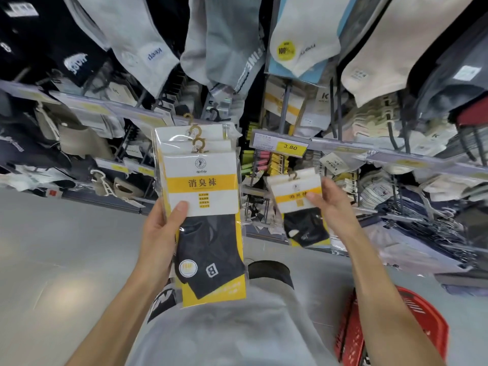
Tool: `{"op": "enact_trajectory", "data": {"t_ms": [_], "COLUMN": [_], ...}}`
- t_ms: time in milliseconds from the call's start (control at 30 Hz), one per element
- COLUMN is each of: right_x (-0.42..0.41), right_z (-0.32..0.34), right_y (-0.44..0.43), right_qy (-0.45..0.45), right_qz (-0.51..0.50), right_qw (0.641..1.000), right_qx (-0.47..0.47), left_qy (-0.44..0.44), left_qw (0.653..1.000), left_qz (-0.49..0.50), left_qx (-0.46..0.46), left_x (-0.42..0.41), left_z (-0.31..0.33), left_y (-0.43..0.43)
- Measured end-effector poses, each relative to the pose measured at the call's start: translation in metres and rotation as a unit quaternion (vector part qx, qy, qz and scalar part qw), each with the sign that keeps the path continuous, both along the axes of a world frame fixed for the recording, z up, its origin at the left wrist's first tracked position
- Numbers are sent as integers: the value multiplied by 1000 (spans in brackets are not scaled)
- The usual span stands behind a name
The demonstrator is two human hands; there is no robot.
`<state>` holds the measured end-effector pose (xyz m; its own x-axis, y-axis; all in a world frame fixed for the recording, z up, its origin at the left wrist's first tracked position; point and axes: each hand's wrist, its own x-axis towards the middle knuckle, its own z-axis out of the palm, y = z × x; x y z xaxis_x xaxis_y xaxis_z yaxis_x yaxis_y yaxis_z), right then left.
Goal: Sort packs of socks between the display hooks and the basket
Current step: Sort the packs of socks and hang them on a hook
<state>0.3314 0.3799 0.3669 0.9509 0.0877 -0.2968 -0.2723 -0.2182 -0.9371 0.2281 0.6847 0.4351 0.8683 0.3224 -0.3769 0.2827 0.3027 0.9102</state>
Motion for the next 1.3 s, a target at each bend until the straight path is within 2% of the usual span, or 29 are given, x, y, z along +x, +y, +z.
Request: {"op": "enact_trajectory", "data": {"t_ms": [133,233,367,600,700,900,1133,1233,1300], "right_x": [48,84,122,153,157,169,164,123,81], "right_z": [-14,-9,3,-1,-1,-5,-1,-3,1], "right_y": [20,36,55,62,66,73,72,68,73], "right_qy": [-21,-44,-86,-133,-129,-90,-69,-10,-41], "right_qz": [-87,-115,-109,-95,-96,-70,-78,-45,-51], "right_qw": [996,992,989,986,984,963,958,969,975], "right_qx": [-20,-36,39,-39,-72,-245,-266,-242,-211], "left_qy": [15,27,35,53,61,59,55,53,53], "left_qw": [1000,1000,999,998,997,998,997,998,998], "left_qz": [-2,-2,-18,-19,-20,-28,-34,-33,-32], "left_qx": [6,8,4,-38,-35,-24,-28,-27,-27], "left_x": [-5,-10,-19,-31,-30,-26,-21,-18,-17], "left_z": [0,0,1,1,-1,-3,-4,-5,-7], "left_y": [-5,-8,-14,-27,-27,-27,-28,-26,-24]}}
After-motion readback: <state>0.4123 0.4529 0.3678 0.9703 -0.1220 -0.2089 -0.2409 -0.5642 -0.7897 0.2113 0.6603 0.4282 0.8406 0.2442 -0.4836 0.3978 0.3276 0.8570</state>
